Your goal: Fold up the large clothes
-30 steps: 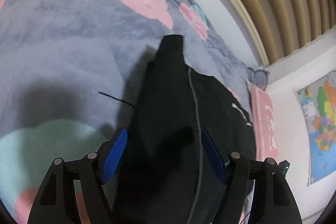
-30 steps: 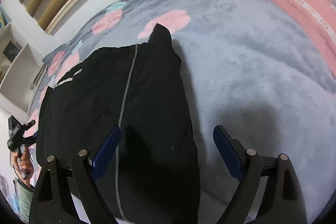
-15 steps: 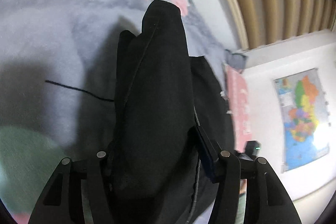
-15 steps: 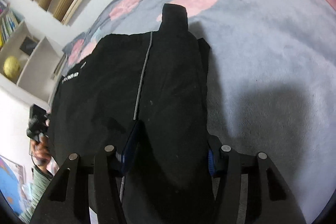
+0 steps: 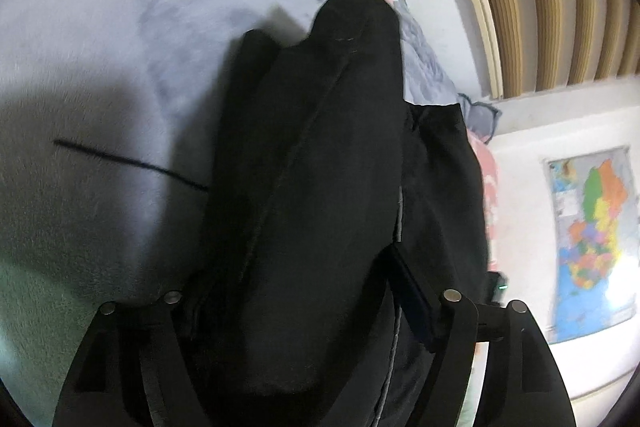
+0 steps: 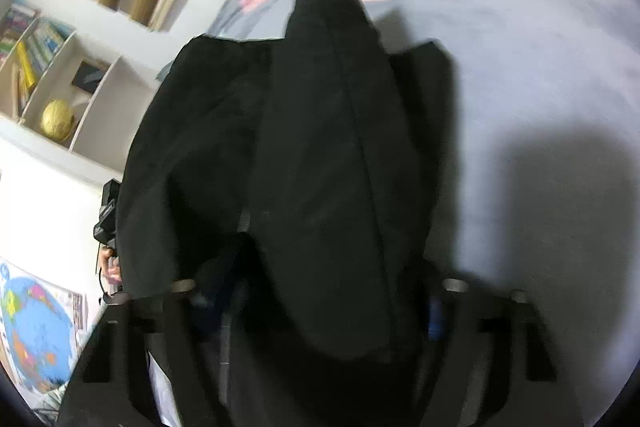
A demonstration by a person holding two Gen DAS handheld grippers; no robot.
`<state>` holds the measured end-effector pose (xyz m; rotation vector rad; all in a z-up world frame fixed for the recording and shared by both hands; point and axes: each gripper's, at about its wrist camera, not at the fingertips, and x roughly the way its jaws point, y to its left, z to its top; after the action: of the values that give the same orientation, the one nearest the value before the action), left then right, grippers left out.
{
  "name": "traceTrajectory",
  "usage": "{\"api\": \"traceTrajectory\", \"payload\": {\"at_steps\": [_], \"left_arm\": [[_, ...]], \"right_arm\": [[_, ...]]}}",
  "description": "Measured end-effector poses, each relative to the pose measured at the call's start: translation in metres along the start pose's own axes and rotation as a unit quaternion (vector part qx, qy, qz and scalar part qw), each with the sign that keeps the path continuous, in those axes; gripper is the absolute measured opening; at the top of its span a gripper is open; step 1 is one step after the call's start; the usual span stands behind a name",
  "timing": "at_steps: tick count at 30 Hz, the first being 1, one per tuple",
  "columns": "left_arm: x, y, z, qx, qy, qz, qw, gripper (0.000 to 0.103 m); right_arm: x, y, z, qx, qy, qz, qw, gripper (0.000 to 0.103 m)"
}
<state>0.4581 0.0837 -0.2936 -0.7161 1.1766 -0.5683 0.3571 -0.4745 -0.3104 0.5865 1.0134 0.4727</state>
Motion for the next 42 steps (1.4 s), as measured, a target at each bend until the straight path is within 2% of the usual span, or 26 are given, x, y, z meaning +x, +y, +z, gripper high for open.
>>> {"api": "traceTrajectory", "payload": {"at_steps": [1,3,4,9,15,19,23,27,30,31,33,34,35,36,37,38,39,40,41,42], "left_arm": [[0.0,-0.008,-0.003,0.008,-0.008,0.005,0.9999,0.051],[-0.012,-0.016,-0.01,0.019,-0.025,-0.001,0.9995,0.036],[-0.021,-0.021,-0.016,0.025,-0.037,-0.014,0.9989,0.032],[-0.061,-0.061,-0.046,0.058,-0.075,-0.076,0.9926,0.028],[-0.13,-0.119,-0.104,0.121,-0.103,-0.095,0.9827,0.028],[-0.173,-0.123,-0.146,0.129,-0.114,-0.11,0.979,0.028],[-0.204,-0.122,-0.191,0.133,-0.11,-0.115,0.9783,0.028],[-0.205,-0.103,-0.217,0.123,-0.094,-0.101,0.9828,0.029],[-0.186,-0.072,-0.227,0.087,-0.077,-0.075,0.9904,0.03],[-0.175,-0.057,-0.231,0.071,-0.07,-0.058,0.9933,0.031],[-0.157,-0.01,-0.237,0.004,-0.068,-0.027,0.9973,0.035],[-0.155,0.008,-0.238,-0.016,-0.076,-0.016,0.9968,0.043],[-0.155,0.037,-0.239,-0.054,-0.086,-0.022,0.9945,0.047],[-0.155,0.068,-0.241,-0.102,-0.091,-0.055,0.9891,0.052],[-0.154,0.089,-0.244,-0.137,-0.087,-0.099,0.9818,0.052],[-0.155,0.097,-0.245,-0.148,-0.085,-0.118,0.9782,0.052],[-0.16,0.096,-0.245,-0.142,-0.086,-0.115,0.9793,0.052],[-0.167,0.088,-0.245,-0.124,-0.092,-0.089,0.9839,0.052],[-0.179,0.071,-0.244,-0.087,-0.104,-0.037,0.99,0.052],[-0.185,0.06,-0.243,-0.064,-0.115,-0.006,0.9913,0.051]], "right_arm": [[-0.003,0.003,-0.002,-0.007,-0.006,-0.002,1.0,0.061],[-0.018,0.012,-0.009,-0.02,-0.032,0.003,0.999,0.049],[-0.026,0.017,-0.011,-0.025,-0.046,0.008,0.999,0.042],[-0.071,0.074,-0.036,-0.069,-0.097,0.022,0.993,0.033],[-0.125,0.142,-0.075,-0.116,-0.107,0.003,0.988,0.033],[-0.166,0.166,-0.107,-0.121,-0.112,0.004,0.986,0.033],[-0.184,0.179,-0.141,-0.118,-0.099,-0.012,0.988,0.033],[-0.173,0.164,-0.165,-0.099,-0.074,-0.032,0.992,0.033],[-0.15,0.132,-0.18,-0.057,-0.044,-0.056,0.996,0.033],[-0.14,0.121,-0.186,-0.041,-0.035,-0.076,0.996,0.033],[-0.126,0.092,-0.2,-0.01,-0.029,-0.131,0.991,0.038],[-0.123,0.077,-0.205,0.01,-0.03,-0.129,0.991,0.041],[-0.123,0.06,-0.212,0.046,-0.039,-0.105,0.993,0.049],[-0.126,0.047,-0.217,0.078,-0.049,-0.084,0.992,0.054],[-0.128,0.042,-0.219,0.092,-0.053,-0.078,0.991,0.058],[-0.132,0.039,-0.222,0.101,-0.059,-0.076,0.99,0.059],[-0.137,0.04,-0.224,0.101,-0.064,-0.085,0.989,0.059],[-0.145,0.048,-0.224,0.089,-0.072,-0.114,0.987,0.06],[-0.151,0.057,-0.224,0.074,-0.078,-0.141,0.984,0.06],[-0.155,0.078,-0.221,0.05,-0.088,-0.18,0.979,0.06]]}}
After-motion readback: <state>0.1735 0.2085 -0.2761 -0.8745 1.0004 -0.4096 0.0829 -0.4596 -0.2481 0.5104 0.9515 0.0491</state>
